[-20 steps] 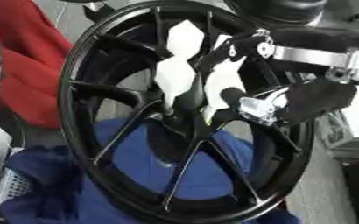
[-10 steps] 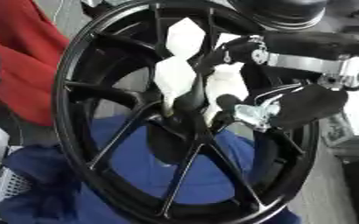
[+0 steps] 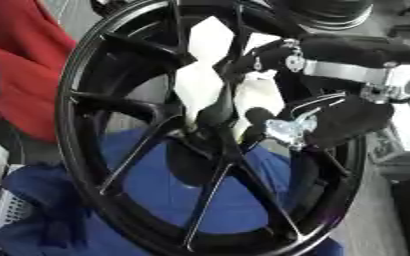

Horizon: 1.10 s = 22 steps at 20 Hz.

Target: Pull the pin out of the wheel hub.

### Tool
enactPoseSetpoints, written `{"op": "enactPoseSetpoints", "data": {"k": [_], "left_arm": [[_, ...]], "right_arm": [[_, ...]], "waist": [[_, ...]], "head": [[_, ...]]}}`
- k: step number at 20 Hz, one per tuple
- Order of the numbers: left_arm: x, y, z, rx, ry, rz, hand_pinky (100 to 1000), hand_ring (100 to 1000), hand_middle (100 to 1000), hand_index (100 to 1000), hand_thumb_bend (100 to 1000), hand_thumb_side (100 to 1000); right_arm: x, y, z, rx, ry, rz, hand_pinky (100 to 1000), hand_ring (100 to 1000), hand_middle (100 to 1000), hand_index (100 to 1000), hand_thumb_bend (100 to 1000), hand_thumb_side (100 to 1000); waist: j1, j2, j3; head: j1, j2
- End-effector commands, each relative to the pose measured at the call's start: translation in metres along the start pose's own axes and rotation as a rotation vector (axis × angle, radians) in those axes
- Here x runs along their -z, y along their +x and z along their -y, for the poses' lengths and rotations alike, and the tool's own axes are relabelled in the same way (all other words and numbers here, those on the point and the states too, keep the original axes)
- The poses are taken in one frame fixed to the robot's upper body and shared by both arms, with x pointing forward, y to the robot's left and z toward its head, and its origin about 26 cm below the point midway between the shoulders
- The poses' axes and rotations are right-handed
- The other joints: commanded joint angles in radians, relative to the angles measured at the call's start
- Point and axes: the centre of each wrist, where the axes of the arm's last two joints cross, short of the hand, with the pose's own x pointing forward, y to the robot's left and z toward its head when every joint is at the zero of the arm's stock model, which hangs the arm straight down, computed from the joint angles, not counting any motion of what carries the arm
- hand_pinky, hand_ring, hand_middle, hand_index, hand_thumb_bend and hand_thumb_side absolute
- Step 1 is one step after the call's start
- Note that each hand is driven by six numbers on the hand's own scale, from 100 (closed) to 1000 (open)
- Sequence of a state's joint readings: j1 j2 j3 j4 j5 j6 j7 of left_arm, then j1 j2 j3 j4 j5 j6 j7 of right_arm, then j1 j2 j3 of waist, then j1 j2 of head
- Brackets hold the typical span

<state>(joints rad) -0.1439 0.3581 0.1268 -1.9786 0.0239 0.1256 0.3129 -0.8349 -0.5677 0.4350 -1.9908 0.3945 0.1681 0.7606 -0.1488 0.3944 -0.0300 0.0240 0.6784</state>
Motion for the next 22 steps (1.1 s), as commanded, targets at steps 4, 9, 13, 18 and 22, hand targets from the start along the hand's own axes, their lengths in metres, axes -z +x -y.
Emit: {"op": "enactPoseSetpoints", "data": {"k": [4,9,13,18,22], "left_arm": [[0.0011,0.0074,0.0011,-0.005,-0.012,0.029,700,725,578,646,429,567],[0.0007,0.0071,0.0015,-0.007,-0.014,0.026,701,725,578,646,427,568],[0.0004,0.0069,0.0018,-0.008,-0.014,0.025,701,725,578,646,426,569],[0.0004,0.0070,0.0024,-0.011,-0.017,0.025,701,725,579,646,424,570],[-0.0001,0.0067,0.0030,-0.013,-0.020,0.022,702,725,580,646,421,572]], "right_arm": [[-0.0063,-0.0001,0.0081,-0.063,-0.004,-0.042,883,891,828,945,100,551],[-0.0074,-0.0012,0.0078,-0.083,0.003,-0.056,874,873,814,940,100,531],[-0.0081,-0.0023,0.0069,-0.088,0.004,-0.069,873,870,810,935,100,528],[-0.0080,-0.0023,0.0067,-0.096,0.012,-0.073,869,862,800,926,100,499],[-0.0085,-0.0027,0.0068,-0.109,0.025,-0.076,870,865,804,932,129,469]], "waist": [[0.010,-0.014,-0.001],[0.009,-0.013,-0.003],[0.010,-0.011,-0.004],[0.011,-0.009,-0.008],[0.011,-0.009,-0.010]], "head": [[-0.010,-0.020],[-0.014,-0.023],[-0.014,-0.029],[-0.015,-0.032],[-0.020,-0.039]]}}
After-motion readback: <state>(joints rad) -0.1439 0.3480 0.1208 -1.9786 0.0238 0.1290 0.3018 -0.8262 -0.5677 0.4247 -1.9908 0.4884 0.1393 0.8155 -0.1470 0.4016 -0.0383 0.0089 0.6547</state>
